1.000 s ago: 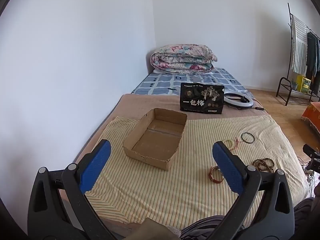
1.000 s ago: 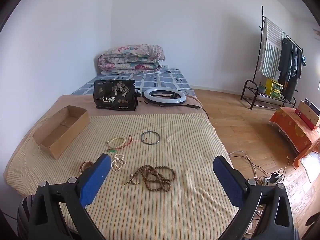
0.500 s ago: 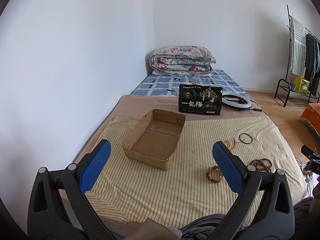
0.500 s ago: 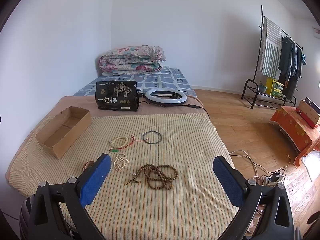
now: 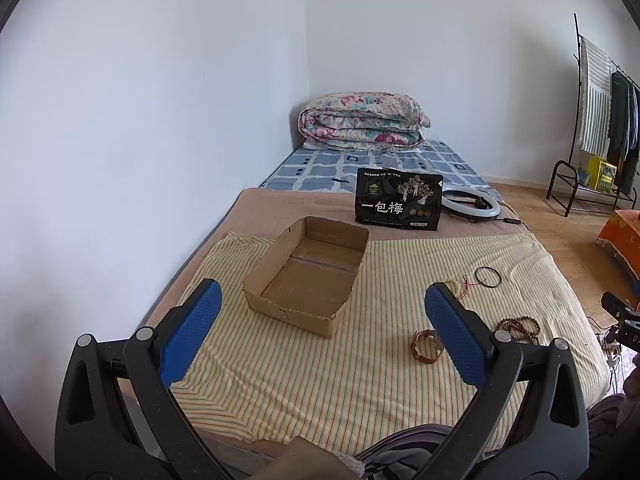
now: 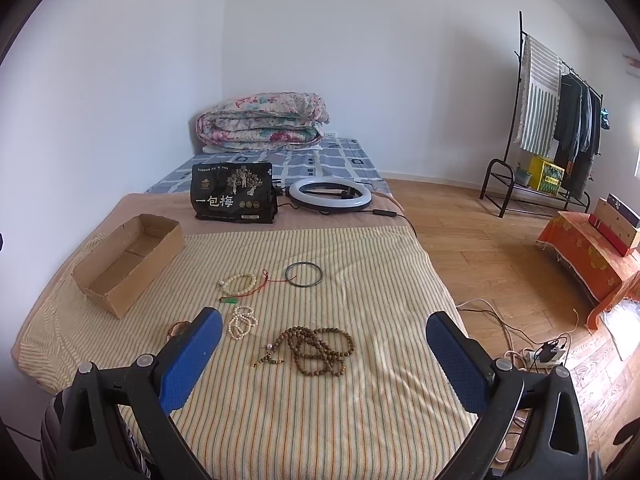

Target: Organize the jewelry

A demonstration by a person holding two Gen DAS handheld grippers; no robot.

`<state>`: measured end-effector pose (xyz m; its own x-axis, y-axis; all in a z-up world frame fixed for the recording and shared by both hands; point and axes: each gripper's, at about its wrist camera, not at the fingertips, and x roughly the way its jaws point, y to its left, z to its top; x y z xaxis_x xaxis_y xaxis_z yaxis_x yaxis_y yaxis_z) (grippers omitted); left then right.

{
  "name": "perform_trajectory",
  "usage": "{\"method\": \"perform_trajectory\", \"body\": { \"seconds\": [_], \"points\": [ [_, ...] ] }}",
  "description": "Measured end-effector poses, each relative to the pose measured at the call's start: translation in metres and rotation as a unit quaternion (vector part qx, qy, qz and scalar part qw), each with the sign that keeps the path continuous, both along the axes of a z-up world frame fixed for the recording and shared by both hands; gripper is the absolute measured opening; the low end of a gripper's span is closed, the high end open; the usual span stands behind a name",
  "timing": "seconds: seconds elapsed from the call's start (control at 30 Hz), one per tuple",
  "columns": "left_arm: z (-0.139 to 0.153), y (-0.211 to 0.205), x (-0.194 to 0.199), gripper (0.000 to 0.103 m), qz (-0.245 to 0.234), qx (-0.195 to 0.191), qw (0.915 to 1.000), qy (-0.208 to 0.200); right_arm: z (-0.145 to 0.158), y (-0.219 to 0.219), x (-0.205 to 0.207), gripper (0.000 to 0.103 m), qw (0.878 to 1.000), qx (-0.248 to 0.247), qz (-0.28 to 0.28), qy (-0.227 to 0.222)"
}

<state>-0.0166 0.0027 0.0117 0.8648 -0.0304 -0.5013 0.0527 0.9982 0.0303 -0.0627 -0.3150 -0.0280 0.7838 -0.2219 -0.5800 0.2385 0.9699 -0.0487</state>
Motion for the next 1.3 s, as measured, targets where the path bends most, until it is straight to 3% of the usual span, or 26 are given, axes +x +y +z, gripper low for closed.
{"method": "perform_trajectory", "body": {
  "seconds": [1.3],
  "points": [
    [-0.008,0.005,0.004,0.103,-0.002,-0.011,0.9999,0.008,0.005,0.002,0.000,0.103,1.000,-0.005,0.001,-0.008]
  ]
}}
